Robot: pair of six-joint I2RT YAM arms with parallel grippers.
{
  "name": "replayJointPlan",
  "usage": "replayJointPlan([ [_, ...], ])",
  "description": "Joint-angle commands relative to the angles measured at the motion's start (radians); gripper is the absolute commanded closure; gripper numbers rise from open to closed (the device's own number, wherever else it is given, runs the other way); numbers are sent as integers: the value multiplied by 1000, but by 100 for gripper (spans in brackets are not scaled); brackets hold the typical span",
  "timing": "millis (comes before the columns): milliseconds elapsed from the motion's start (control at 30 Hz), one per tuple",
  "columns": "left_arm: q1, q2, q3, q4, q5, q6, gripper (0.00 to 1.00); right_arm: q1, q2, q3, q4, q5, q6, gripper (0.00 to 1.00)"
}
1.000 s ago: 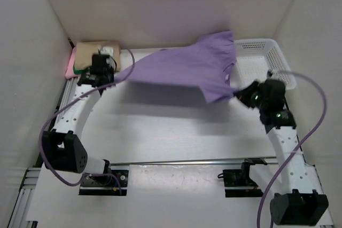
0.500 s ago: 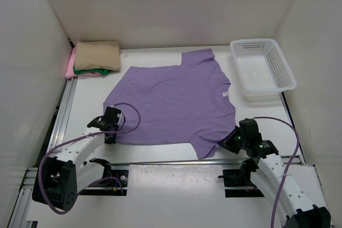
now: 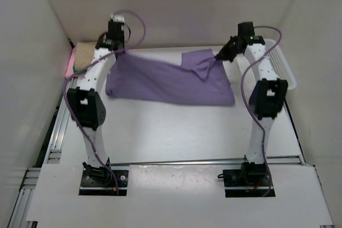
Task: Fold and stack the t-shirts
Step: Flatten out the tshirt
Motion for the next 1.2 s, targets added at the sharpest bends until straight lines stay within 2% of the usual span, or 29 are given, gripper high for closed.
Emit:
replayJointPlan([
  [0, 33, 156, 652, 30, -162, -2, 90, -110, 73, 717, 86, -170, 190, 100],
  [67, 33, 247, 858, 68, -162, -2, 90, -139, -158, 419, 365, -144, 273, 100],
  [100, 33, 247, 850, 102, -162, -2, 90, -139, -241, 138, 497, -103, 274, 100],
  [133, 33, 192, 816, 154, -136, -2, 90, -139, -351, 63, 642, -54, 253, 100],
  [167, 33, 155, 708, 179, -125, -2, 90, -139, -378, 41, 653, 1, 224, 100],
  [267, 33, 40, 539, 213, -64, -2, 90, -139, -380, 145, 549, -32, 105, 100],
  [333, 33, 11, 490, 213, -64, -2, 90, -139, -389, 162, 466, -84, 61, 100],
  [433, 33, -52, 347, 213, -64, -2, 90, -139, -482, 36, 440, -125, 16, 100],
  [467, 33, -98, 301, 213, -55, -2, 90, -130, -519, -27, 440, -126, 1, 100],
  [500, 33, -121, 205, 213, -54, -2, 90, -130, -557, -168, 440, -113, -16, 100],
  [600, 33, -220, 59, 213, -45, -2, 90, -95, -764, -395, 440, -66, -94, 100],
  [633, 33, -250, -56, 213, -45, -2, 90, -84, -806, -549, 431, -57, -123, 100],
  [700, 33, -344, -180, 213, -45, -2, 90, -73, -927, -699, 418, -32, -133, 100],
  [733, 20, -378, -316, 213, -45, -2, 90, -64, -967, -773, 418, -32, -143, 100],
  [767, 20, -414, -389, 213, -54, -2, 90, -64, -1007, -915, 396, -20, -143, 100],
  [800, -4, -487, -462, 213, -54, -2, 90, -41, -1088, -984, 386, 0, -143, 100],
  [833, -15, -524, -609, 213, -68, -2, 90, -27, -1128, -1050, 376, 11, -143, 100],
  [867, -27, -562, -685, 213, -77, -2, 90, 5, -1201, -1169, 350, 11, -128, 100],
  [1067, -125, -860, -1183, 204, -163, -2, 90, 149, -1414, -1520, 293, 46, -4, 100],
  [1167, -93, -925, -1299, 155, -163, -2, 90, 204, -1490, -1638, 280, 88, 68, 100],
])
